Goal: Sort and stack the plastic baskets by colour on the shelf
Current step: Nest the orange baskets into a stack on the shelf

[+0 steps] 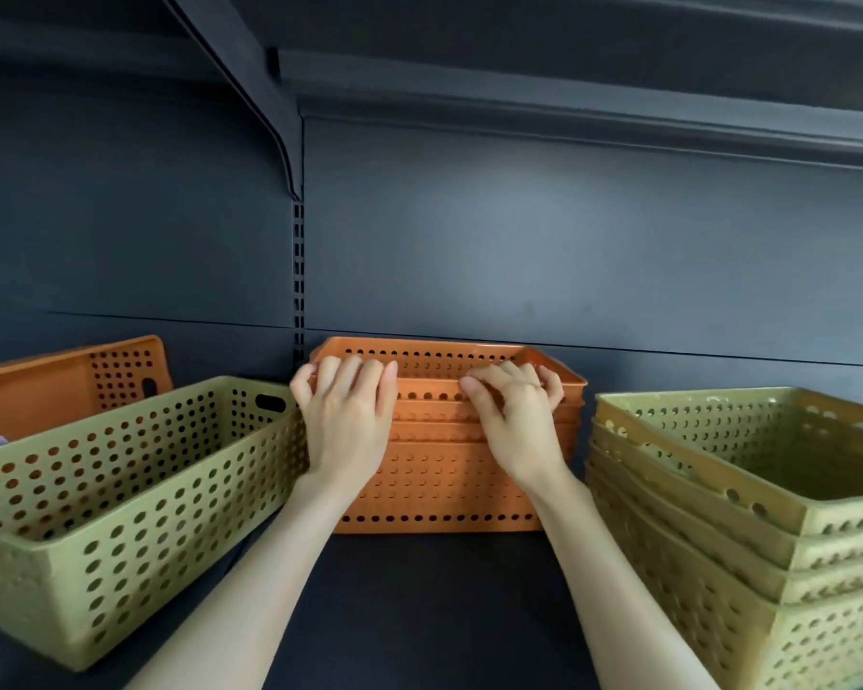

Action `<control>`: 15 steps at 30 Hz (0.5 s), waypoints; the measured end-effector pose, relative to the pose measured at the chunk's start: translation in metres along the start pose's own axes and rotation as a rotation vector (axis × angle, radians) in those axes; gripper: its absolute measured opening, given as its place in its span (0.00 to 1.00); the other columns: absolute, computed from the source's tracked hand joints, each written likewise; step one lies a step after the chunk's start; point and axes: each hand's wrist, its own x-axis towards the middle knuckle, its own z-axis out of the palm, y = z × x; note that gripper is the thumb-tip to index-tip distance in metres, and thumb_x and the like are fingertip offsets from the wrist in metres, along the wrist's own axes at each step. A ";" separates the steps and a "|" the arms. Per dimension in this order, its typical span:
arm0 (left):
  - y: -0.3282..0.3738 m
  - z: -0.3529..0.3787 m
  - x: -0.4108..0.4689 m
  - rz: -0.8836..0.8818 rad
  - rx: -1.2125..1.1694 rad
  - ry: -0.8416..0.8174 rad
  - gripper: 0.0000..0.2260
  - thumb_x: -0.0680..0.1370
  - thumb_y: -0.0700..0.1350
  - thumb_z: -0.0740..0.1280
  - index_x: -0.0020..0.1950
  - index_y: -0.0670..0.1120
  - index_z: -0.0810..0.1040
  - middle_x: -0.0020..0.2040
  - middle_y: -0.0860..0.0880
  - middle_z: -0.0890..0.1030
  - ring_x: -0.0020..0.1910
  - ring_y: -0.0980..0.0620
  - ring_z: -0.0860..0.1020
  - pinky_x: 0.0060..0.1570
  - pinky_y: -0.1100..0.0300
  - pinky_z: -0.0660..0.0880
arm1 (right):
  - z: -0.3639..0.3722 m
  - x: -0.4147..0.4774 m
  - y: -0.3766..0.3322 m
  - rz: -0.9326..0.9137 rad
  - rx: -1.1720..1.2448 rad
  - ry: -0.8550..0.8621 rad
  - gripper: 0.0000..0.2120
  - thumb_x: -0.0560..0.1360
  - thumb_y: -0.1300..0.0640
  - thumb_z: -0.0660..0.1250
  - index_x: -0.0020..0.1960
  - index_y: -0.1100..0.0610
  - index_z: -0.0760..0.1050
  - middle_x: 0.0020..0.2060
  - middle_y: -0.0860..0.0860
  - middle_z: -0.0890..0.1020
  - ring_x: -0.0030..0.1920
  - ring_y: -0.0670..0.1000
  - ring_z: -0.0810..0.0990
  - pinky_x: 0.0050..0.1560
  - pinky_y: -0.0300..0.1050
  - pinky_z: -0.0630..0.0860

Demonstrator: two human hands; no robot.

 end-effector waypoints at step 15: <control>-0.021 -0.020 0.010 -0.085 -0.159 -0.128 0.13 0.76 0.49 0.65 0.45 0.41 0.84 0.42 0.44 0.77 0.43 0.43 0.74 0.52 0.46 0.70 | 0.004 0.009 -0.023 0.060 -0.053 -0.093 0.11 0.78 0.52 0.62 0.53 0.52 0.81 0.51 0.49 0.84 0.55 0.51 0.78 0.69 0.52 0.60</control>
